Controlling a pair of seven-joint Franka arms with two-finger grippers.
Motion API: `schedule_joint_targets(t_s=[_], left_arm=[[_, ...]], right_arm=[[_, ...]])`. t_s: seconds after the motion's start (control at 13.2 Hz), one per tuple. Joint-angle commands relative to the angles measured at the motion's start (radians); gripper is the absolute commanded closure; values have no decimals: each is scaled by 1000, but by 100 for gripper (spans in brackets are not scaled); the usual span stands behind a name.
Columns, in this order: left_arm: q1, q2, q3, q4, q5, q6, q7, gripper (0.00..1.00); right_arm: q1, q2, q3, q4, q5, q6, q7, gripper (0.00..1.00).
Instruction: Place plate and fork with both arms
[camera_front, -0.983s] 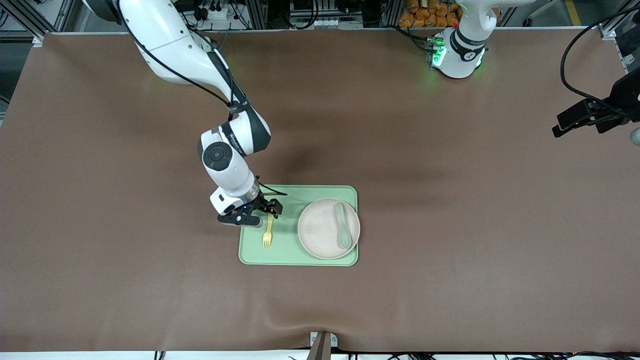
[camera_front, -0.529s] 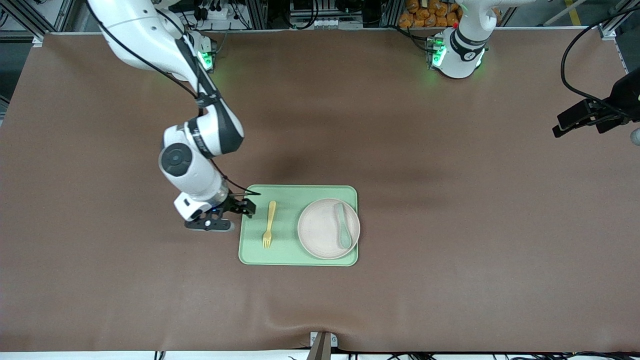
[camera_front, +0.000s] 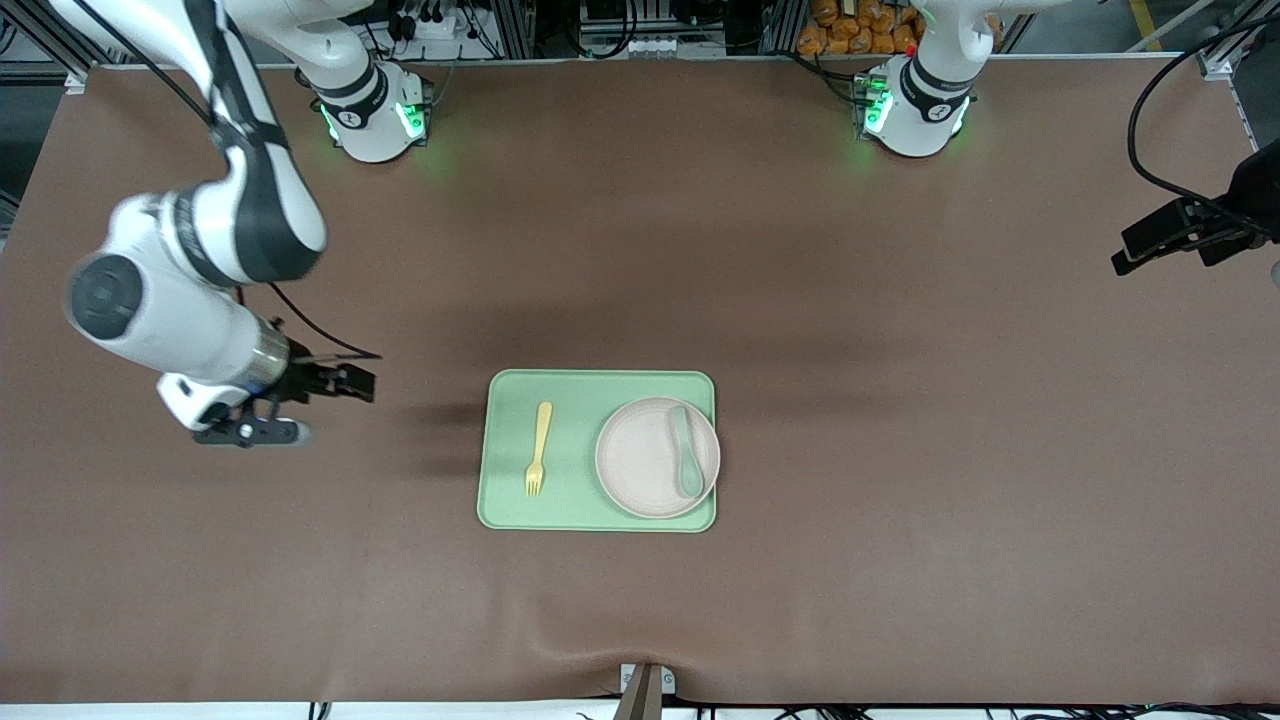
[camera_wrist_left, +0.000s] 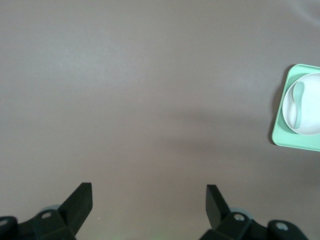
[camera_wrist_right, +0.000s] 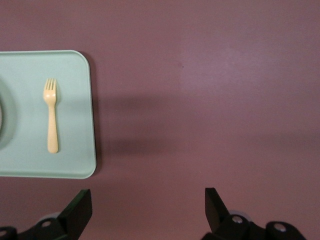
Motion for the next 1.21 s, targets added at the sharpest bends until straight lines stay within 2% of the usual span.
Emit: schedule_joint_targets(t_s=[0.0, 0.15, 0.38, 0.61, 0.83, 1.13], left_arm=[[5, -17, 2, 10, 18, -6, 10, 0], [6, -15, 2, 4, 19, -8, 9, 0], [3, -18, 1, 2, 21, -42, -4, 0], [3, -24, 1, 4, 24, -74, -4, 0], [2, -30, -57, 2, 94, -85, -13, 0], [5, -37, -58, 7, 91, -85, -8, 0]], right_arm=[[-57, -69, 9, 103, -35, -170, -12, 0], [-67, -80, 8, 204, -103, -285, -32, 0], [-99, -107, 5, 310, -110, -454, -29, 0], [-166, -156, 16, 313, -95, -511, -31, 0], [-165, -214, 26, 312, -105, -562, -21, 0], [-164, -254, 23, 302, -113, -566, -29, 0]])
